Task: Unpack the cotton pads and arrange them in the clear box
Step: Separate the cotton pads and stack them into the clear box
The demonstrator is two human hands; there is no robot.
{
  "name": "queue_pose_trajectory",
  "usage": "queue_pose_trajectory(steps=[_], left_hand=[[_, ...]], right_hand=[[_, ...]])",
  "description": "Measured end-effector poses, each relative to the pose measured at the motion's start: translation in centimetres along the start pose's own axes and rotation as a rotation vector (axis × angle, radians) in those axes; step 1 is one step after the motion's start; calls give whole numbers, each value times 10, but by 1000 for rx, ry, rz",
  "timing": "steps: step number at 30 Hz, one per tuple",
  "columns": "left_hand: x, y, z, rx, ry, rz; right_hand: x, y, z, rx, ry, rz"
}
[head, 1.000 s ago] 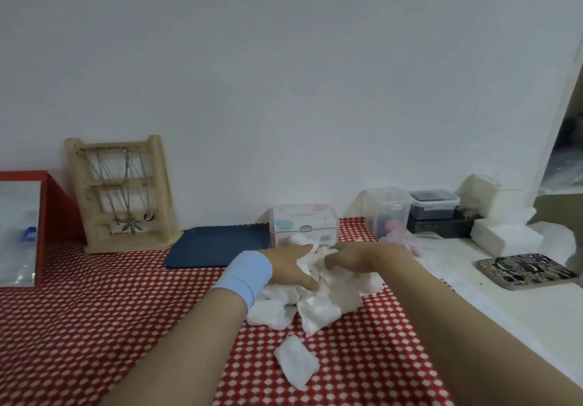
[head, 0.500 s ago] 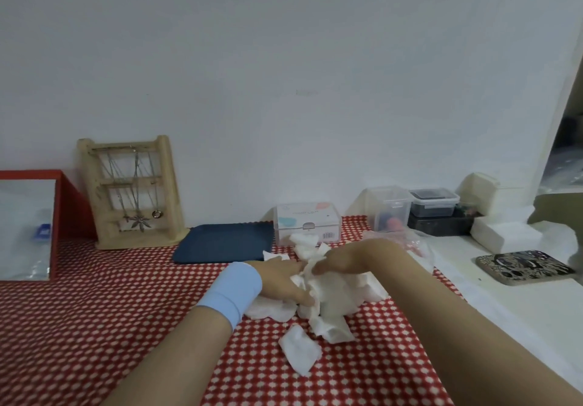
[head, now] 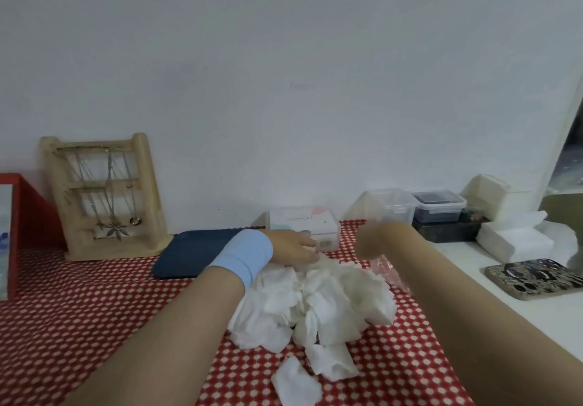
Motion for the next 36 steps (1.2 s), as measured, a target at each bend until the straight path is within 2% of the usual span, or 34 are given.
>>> queue_pose_trajectory(steps=[3, 5, 7, 10, 13, 16, 22, 26, 31, 36], left_hand=[[3, 17, 7, -103, -59, 108], [2, 15, 6, -98, -76, 97], [4, 7, 7, -59, -61, 74], [5, -18, 9, 113, -21, -21], [-8, -48, 15, 346, -17, -91], [-25, -60, 24, 412, -38, -85], [-62, -56, 51, 330, -106, -24], [-74, -49, 67, 289, -98, 28], [-77, -52, 77, 370, -67, 74], [-75, -56, 79, 445, -29, 155]], right_hand=[[30, 20, 2, -15, 78, -32], [40, 24, 8, 13, 113, 54], [34, 16, 11, 46, 44, 41], [12, -10, 7, 130, -64, 63], [-12, -52, -1, 336, -155, 157], [-41, -71, 5, 380, -261, 225], [-82, -60, 37, 298, -328, 30], [-96, -63, 46, 434, -348, -127], [-108, -64, 42, 504, -388, -283], [-112, -73, 40, 522, -405, -314]])
Point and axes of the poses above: each hand's wrist, its own z-axis towards the middle knuckle, its own y-axis out of the palm, x = y × z, the point moved 9 cm from there along z, towards the middle knuckle, and after that the axes turned 6 degrees about y, right-handed, at the moved point
